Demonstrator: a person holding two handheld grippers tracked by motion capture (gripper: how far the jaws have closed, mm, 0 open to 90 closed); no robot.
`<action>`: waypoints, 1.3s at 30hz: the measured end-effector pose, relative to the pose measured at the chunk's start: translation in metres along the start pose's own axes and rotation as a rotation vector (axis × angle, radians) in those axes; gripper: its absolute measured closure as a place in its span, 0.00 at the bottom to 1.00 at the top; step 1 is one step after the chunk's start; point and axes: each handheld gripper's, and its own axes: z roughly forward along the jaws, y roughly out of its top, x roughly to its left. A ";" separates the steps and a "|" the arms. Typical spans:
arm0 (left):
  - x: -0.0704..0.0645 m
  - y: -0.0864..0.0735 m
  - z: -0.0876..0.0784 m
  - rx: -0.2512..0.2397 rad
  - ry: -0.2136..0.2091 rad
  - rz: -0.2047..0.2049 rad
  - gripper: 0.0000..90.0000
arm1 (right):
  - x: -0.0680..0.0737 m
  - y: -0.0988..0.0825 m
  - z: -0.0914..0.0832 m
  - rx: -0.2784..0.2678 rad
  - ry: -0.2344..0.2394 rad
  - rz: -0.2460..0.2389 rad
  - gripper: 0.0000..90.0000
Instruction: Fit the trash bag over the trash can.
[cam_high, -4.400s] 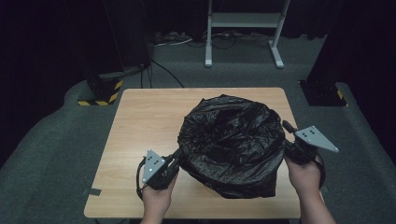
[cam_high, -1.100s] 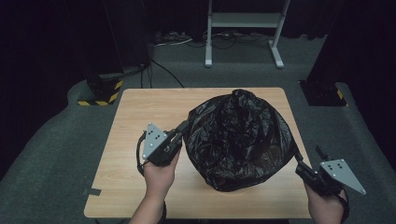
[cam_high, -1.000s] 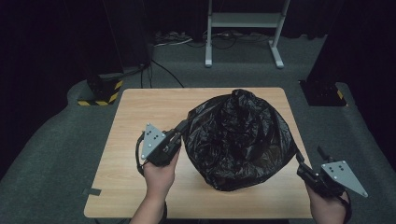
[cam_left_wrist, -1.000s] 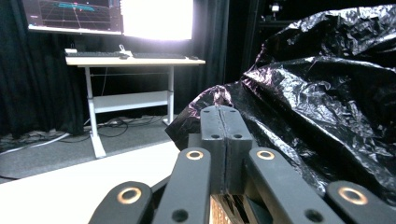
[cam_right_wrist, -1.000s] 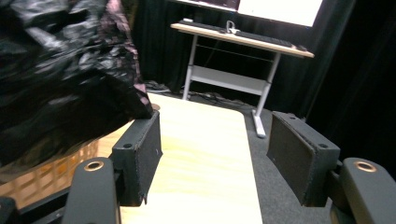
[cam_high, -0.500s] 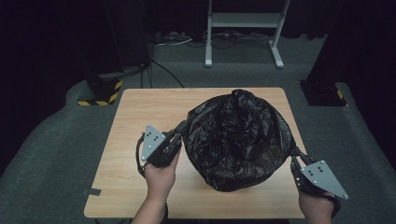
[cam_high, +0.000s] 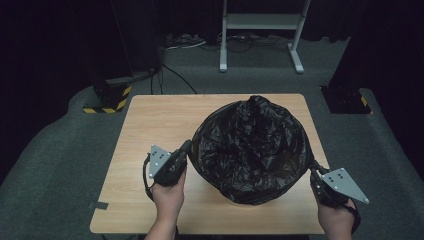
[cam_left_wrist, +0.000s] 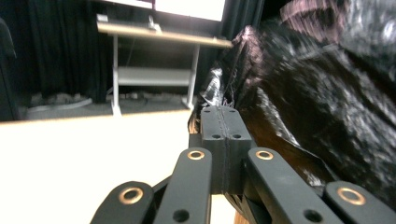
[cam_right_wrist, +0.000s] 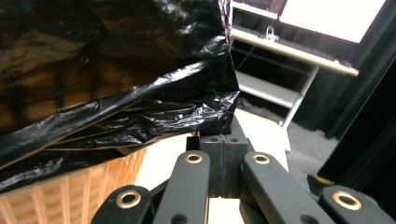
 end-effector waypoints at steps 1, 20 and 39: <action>0.000 -0.006 0.003 0.022 -0.003 -0.004 1.00 | 0.000 -0.005 0.002 0.021 0.003 0.008 1.00; -0.001 -0.095 0.064 0.445 0.014 0.134 1.00 | 0.006 -0.094 0.063 0.444 0.103 0.073 1.00; 0.018 -0.099 0.049 0.408 0.102 0.082 0.86 | -0.022 -0.106 0.037 0.465 0.009 0.049 0.64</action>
